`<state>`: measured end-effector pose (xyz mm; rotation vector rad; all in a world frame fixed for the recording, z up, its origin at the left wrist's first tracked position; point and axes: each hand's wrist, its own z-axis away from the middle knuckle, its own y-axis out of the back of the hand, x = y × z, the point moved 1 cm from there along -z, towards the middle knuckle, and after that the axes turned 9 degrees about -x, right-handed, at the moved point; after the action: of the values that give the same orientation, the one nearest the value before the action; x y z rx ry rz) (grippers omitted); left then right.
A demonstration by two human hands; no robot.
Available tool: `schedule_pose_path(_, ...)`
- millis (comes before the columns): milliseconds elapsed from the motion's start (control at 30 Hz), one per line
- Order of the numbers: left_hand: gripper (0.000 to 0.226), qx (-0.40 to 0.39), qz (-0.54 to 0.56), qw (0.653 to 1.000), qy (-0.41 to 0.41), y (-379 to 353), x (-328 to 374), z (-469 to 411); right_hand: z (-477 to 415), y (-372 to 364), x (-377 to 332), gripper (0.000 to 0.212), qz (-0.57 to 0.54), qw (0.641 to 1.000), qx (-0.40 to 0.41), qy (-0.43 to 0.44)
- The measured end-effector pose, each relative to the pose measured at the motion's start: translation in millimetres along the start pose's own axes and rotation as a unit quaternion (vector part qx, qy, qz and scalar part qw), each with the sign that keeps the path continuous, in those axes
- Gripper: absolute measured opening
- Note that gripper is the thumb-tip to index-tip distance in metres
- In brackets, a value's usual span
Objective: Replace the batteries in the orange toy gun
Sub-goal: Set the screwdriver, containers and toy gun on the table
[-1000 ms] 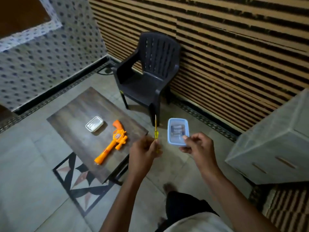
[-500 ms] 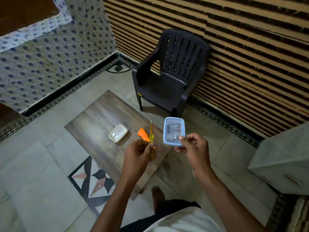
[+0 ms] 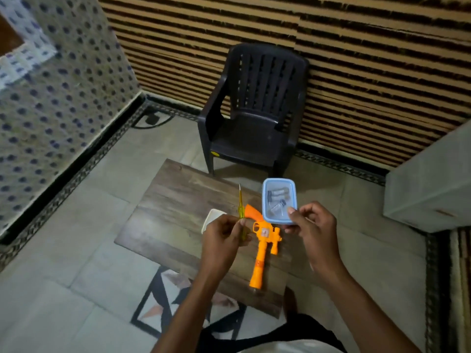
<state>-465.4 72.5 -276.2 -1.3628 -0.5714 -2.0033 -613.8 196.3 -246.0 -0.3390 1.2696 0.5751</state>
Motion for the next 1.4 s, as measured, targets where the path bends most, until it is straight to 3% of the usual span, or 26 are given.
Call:
schedule_pose_path(267,0.014,-0.08,-0.072,0.994,-0.014,127.6,7.0,-4.3,55.8,-124.1,11.2,0.025,-0.049,0.997,0.065,-0.008)
schedule_pose_path(433,0.018,-0.029,-0.065,0.997,0.01,177.7,-10.2,-39.4,35.6,-177.0,33.4,0.026,-0.021,0.997,0.071,-0.02)
schedule_pose_path(533,0.02,0.011,-0.116,0.993,0.021,199.9,-35.8,-71.4,11.6,-203.5,59.4,0.026,0.005,0.997,0.078,-0.021)
schedule_pose_path(733,0.021,0.035,-0.295,0.953,0.056,246.6,-83.8,-146.3,-58.6,-257.2,133.8,0.027,0.012,0.992,0.077,-0.098)
schedule_pose_path(900,0.017,0.069,-0.357,0.926,0.102,276.5,-136.8,-212.9,-111.7,-308.4,202.4,0.024,0.009,0.982,0.076,-0.173)
schedule_pose_path(1200,0.025,-0.022,-0.493,0.848,0.191,317.5,-239.2,-302.7,-169.2,-383.5,311.9,0.029,0.054,0.95,0.088,-0.293)
schedule_pose_path(1400,0.032,-0.101,-0.513,0.837,0.165,335.3,-267.6,-325.1,-177.2,-405.3,334.5,0.029,0.084,0.939,0.122,-0.312)
